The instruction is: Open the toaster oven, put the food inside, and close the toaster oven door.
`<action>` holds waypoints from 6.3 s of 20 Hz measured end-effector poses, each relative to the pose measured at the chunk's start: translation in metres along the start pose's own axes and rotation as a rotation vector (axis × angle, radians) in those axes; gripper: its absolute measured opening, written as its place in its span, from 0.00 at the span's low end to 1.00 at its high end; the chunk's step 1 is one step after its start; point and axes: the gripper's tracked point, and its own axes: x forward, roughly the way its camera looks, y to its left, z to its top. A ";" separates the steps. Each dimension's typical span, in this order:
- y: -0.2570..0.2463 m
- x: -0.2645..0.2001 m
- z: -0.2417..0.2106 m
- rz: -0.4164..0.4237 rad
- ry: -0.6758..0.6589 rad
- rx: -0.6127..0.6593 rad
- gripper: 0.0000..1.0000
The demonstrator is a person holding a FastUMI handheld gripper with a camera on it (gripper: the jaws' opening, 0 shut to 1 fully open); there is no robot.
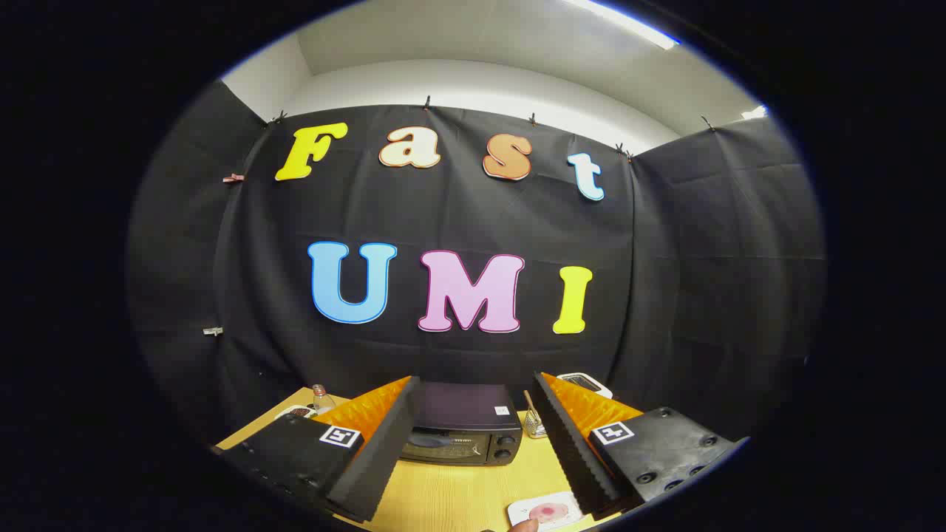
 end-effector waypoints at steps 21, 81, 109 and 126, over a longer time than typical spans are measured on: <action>-0.013 0.004 -0.008 -0.020 0.012 0.015 0.97; 0.092 0.046 -0.400 0.039 0.748 0.082 0.99; -0.220 -0.017 -0.373 0.022 1.277 0.166 0.99; -0.232 -0.024 -0.483 0.269 1.515 0.163 0.05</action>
